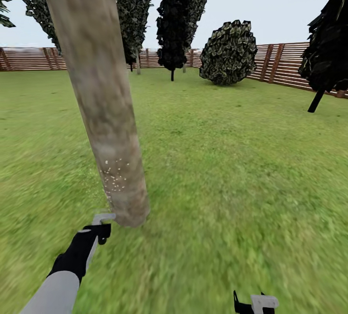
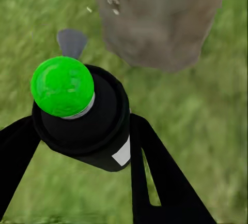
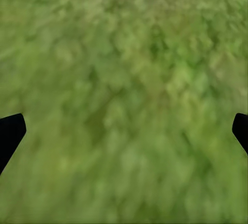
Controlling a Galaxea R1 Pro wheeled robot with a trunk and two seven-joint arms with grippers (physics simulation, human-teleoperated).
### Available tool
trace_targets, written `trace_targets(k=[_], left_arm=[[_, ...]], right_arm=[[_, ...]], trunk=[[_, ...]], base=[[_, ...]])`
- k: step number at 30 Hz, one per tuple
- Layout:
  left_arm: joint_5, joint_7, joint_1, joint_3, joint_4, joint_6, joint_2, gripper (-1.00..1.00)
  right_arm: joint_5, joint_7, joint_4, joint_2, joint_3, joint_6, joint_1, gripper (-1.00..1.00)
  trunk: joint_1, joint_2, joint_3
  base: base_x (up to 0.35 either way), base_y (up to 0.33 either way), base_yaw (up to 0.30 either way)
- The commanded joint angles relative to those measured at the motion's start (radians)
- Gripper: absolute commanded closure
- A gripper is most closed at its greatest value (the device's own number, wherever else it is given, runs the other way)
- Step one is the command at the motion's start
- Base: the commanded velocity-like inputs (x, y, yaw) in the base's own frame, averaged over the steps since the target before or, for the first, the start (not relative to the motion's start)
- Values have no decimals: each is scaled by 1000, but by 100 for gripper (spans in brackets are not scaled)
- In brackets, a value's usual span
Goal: In the garden, pick up the pesticide atomizer on the floor and spray pesticide onto both trees until each tree trunk is fully covered.
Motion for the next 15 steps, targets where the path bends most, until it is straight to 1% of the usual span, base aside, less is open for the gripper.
trace_targets(k=[1,2,5,7,8,9,11,12,14,15], left_arm=[[-5,2,-1,-6,26,-6,-10,100],[-4,4,-1,-12,42,-9,-19,100],[-2,13,-1,-23,70,-20,-64,100],[-1,14,-1,-23,78,-23,-68,100],[-1,14,-1,-21,83,-26,-65,100],[-1,13,-1,-17,86,-31,-56,100],[0,15,-1,-13,87,-43,1,100],[2,15,-1,-12,85,-45,25,100],[1,16,-1,-10,80,-46,44,100],[3,18,-1,-11,78,-50,48,100]], right_arm=[[0,0,0,0,0,0,0,-100],[0,0,0,0,0,0,0,-100],[1,1,0,-7,0,0,0,-100],[1,1,0,-9,0,0,0,-100],[1,1,0,-9,0,0,0,-100],[1,1,0,-9,0,0,0,-100],[1,2,0,-9,0,0,0,-100],[1,2,0,-9,0,0,0,-100],[1,2,0,-9,0,0,0,-100],[1,2,0,-9,0,0,0,-100]], trunk=[[0,0,0],[0,0,0],[0,0,0],[0,0,0],[0,0,0],[0,0,0],[0,0,0],[0,0,0],[0,0,0],[0,0,0]], base=[[9,-3,2],[6,-2,2],[2,0,0],[0,0,0],[0,0,0],[0,0,0],[0,0,0],[0,0,0],[0,0,0],[0,0,0]])
